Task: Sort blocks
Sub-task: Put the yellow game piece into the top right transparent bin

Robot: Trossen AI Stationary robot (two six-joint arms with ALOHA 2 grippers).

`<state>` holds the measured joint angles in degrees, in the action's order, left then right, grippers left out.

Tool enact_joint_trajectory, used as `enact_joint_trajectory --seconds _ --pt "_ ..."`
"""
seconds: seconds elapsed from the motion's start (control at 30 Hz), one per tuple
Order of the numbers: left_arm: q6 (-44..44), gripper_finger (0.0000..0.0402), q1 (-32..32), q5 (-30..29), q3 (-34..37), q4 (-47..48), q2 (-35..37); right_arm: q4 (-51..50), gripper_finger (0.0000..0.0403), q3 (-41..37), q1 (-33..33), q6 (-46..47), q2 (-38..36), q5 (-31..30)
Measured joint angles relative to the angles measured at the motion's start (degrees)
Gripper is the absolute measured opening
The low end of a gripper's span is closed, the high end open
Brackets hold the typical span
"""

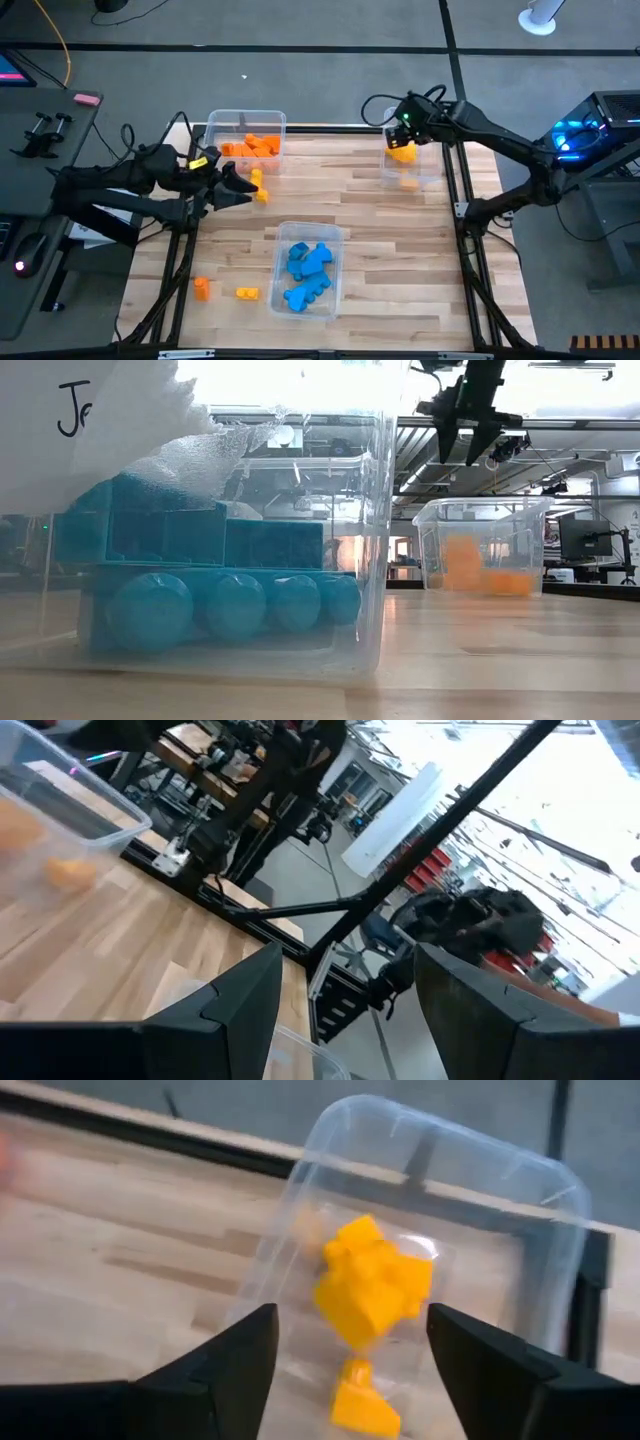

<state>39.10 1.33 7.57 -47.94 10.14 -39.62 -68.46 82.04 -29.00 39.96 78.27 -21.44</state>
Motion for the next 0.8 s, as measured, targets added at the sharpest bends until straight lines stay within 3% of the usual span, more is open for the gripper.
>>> enact_joint_trajectory --seconds 0.17,0.3,0.37,0.43,0.53,0.8 --pt "1.99 0.0213 0.5 -1.61 -1.13 3.38 -6.06 3.15 0.0268 -0.02 8.29 1.63 -1.86 1.03" --pt "-8.48 0.0213 -1.35 2.16 -8.55 34.43 -18.56 4.73 0.0269 -0.02 16.01 6.61 -2.71 0.26" --pt "-16.38 0.0213 -2.83 -1.6 -11.96 50.06 -25.18 4.86 0.0269 -0.02 19.34 8.48 -2.66 0.19" --pt "-21.18 0.0213 -4.55 -9.24 -13.7 58.58 -30.36 4.93 0.0269 -0.02 22.3 10.77 -2.48 -0.07" --pt "-20.46 0.0213 -8.47 -16.72 -13.46 59.94 -36.94 5.68 0.0269 -0.02 26.42 14.33 -2.18 -2.2" --pt "-9.99 0.0213 -15.36 -15.0 -13.55 53.39 -48.12 3.81 0.027 -0.02 34.48 21.16 -2.17 -5.98"
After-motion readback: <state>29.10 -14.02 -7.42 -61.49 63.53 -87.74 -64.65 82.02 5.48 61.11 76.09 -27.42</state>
